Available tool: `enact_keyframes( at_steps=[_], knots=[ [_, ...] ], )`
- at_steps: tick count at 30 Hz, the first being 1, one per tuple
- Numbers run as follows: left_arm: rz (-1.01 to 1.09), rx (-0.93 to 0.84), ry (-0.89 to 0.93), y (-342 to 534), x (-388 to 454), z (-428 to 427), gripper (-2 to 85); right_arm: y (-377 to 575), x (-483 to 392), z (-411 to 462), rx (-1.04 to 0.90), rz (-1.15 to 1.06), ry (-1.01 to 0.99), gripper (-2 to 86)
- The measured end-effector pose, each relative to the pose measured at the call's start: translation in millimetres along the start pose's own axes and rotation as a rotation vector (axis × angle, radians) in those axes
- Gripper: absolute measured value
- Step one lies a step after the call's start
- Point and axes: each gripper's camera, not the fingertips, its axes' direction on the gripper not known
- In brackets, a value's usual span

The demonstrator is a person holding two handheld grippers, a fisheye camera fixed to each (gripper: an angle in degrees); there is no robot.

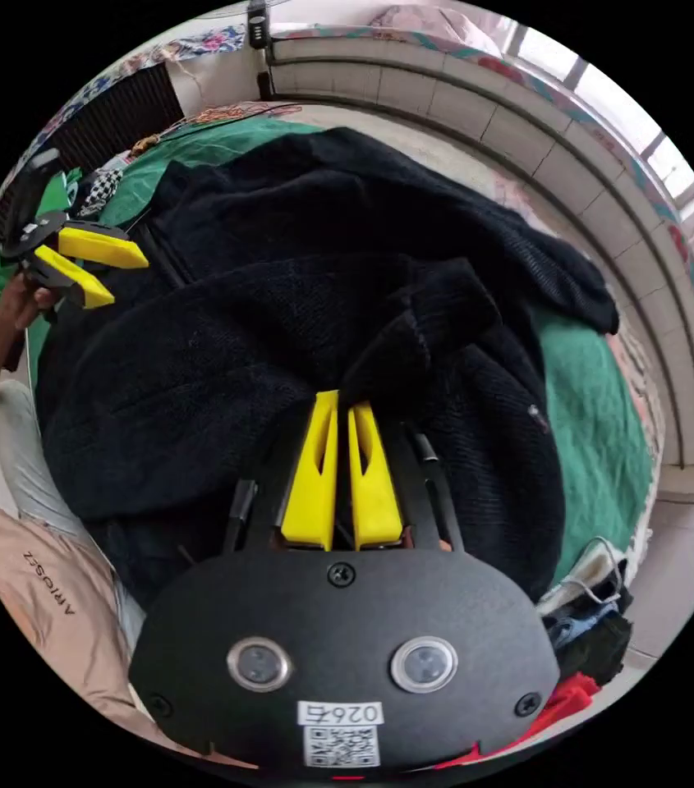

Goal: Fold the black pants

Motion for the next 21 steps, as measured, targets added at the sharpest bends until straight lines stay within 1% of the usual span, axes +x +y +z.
enact_keyframes(
  at_steps=[1, 3, 5, 6, 8, 9, 11, 12, 13, 14, 16, 17, 19, 21],
  knots=[
    [0.017, 0.016, -0.003, 5.1, 13.8, -3.1, 12.9, 2.2, -8.9, -14.3, 0.006, -0.027, 0.032, -0.9],
    [0.037, 0.039, -0.01, 13.3, 32.7, -9.4, 12.5, 19.1, -22.4, -47.6, 0.084, -0.063, -0.013, -1.3],
    [0.054, 0.081, -0.007, 25.1, 55.8, -18.4, 12.1, 62.5, -41.3, -95.0, 0.183, -0.115, -0.139, -1.4],
    [0.058, 0.092, -0.009, 28.2, 61.5, -20.2, 11.9, 76.8, -46.5, -106.0, 0.211, -0.13, -0.175, -1.4],
    [0.068, 0.129, -0.03, 40.6, 82.1, -23.3, 11.3, 138.5, -66.8, -135.7, 0.254, -0.168, -0.289, -1.4],
    [0.067, 0.137, -0.036, 43.7, 86.3, -22.8, 11.2, 154.8, -71.7, -139.7, 0.255, -0.167, -0.298, -1.4],
    [0.028, 0.164, -0.042, 55.3, 95.4, -17.2, 10.7, 213.3, -83.9, -140.3, 0.209, -0.104, -0.29, -1.4],
    [0.014, 0.169, -0.04, 57.6, 96.0, -15.0, 10.4, 225.3, -85.0, -135.8, 0.183, -0.079, -0.288, -1.4],
    [-0.031, 0.183, -0.048, 61.7, 94.4, -10.7, 10.0, 243.5, -85.0, -121.0, 0.111, -0.019, -0.291, -1.3],
    [-0.09, 0.203, -0.074, 65.3, 90.4, -6.8, 9.9, 255.5, -83.3, -100.2, 0.024, 0.067, -0.294, -1.2],
    [-0.172, 0.227, -0.121, 68.6, 82.4, -1.2, 10.1, 263.6, -86.9, -71.5, -0.068, 0.137, -0.283, -1.0],
    [-0.214, 0.22, -0.144, 68.4, 76.7, 2.6, 10.5, 263.8, -93.2, -58.2, -0.112, 0.13, -0.291, -0.8],
    [-0.26, 0.187, -0.174, 66.0, 69.1, 7.6, 11.9, 261.3, -101.4, -54.2, -0.125, 0.08, -0.296, -0.6],
    [-0.297, 0.178, -0.207, 64.1, 64.2, 9.7, 13.4, 260.3, -99.4, -65.2, -0.08, 0.082, -0.244, -0.6]
  ],
)
